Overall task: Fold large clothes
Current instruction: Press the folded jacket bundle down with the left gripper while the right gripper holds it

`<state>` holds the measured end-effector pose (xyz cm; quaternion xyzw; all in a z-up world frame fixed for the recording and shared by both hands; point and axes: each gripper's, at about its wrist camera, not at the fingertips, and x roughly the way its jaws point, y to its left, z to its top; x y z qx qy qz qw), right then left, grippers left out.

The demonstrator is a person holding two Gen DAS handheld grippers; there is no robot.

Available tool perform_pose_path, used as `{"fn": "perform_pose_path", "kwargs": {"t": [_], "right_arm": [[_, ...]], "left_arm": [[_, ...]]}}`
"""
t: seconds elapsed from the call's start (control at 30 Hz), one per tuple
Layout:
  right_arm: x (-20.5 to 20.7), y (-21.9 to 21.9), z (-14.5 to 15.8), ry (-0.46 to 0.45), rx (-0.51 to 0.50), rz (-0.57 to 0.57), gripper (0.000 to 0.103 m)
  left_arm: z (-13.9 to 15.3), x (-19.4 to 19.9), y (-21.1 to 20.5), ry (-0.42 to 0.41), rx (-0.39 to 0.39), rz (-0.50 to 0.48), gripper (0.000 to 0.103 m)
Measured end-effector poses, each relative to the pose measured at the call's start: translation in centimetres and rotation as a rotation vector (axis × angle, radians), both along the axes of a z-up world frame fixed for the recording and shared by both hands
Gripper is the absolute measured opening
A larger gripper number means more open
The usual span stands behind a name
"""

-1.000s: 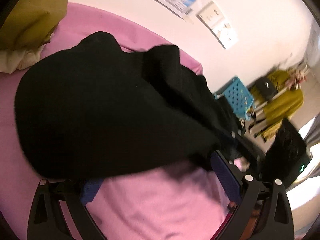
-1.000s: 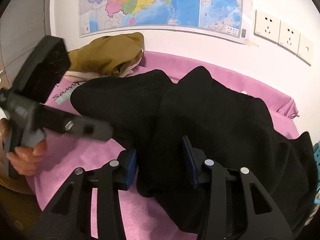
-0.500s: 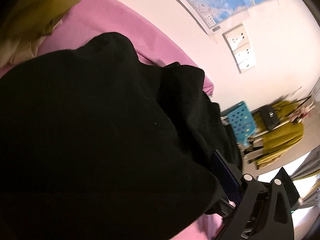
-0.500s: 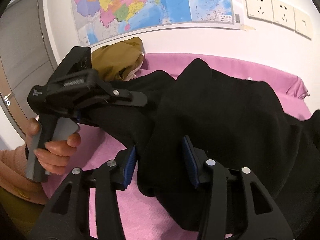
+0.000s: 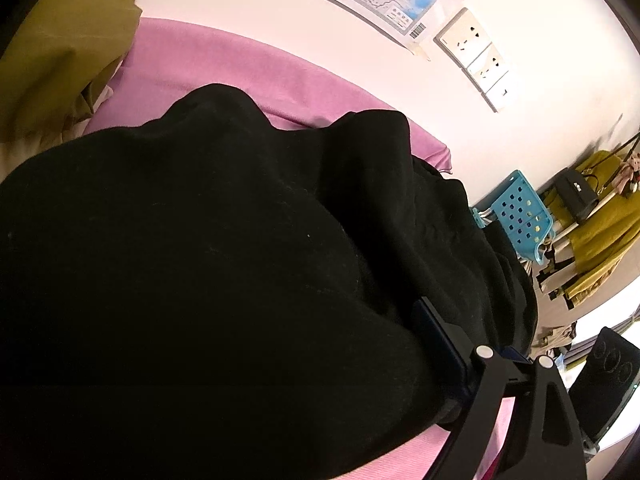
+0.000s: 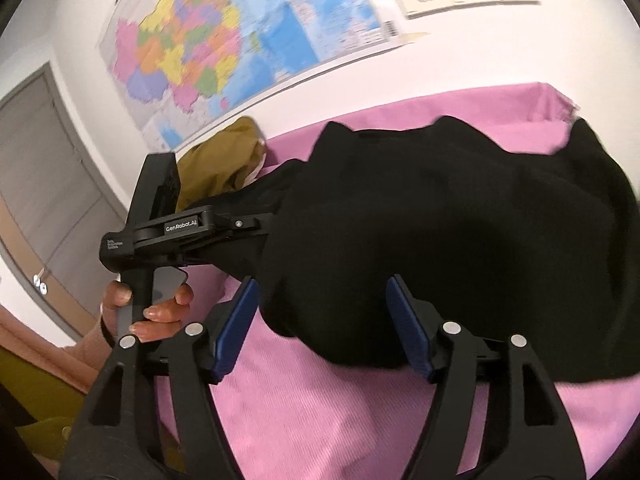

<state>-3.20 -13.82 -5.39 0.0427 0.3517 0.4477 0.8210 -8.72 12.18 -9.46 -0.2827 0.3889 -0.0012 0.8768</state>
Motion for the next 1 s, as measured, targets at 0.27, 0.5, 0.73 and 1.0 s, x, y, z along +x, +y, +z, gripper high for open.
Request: {"fn": "perform_pose_path", "kwargs": {"t": [0.27,0.5,0.73,1.0], "right_arm": [[0.0,-5.4,-1.8,0.179,0.044,-0.132,0.082],[1.1,-9.0,-3.0,0.306,0.129,-0.304,0.084],[3.3,-7.5,-2.9,0.299,0.118,-0.436,0.094],[4.4,-6.2,-3.0,0.264,0.16,-0.596,0.096]], "left_arm": [[0.0,0.8,-0.9,-0.007,0.047,-0.041,0.096],[-0.2,0.8,-0.7,-0.013,0.046,-0.055,0.096],[-0.4,0.6,-0.1,-0.031,0.011,-0.071,0.096],[-0.3,0.9,-0.1,-0.003,0.032,-0.1,0.096]]}}
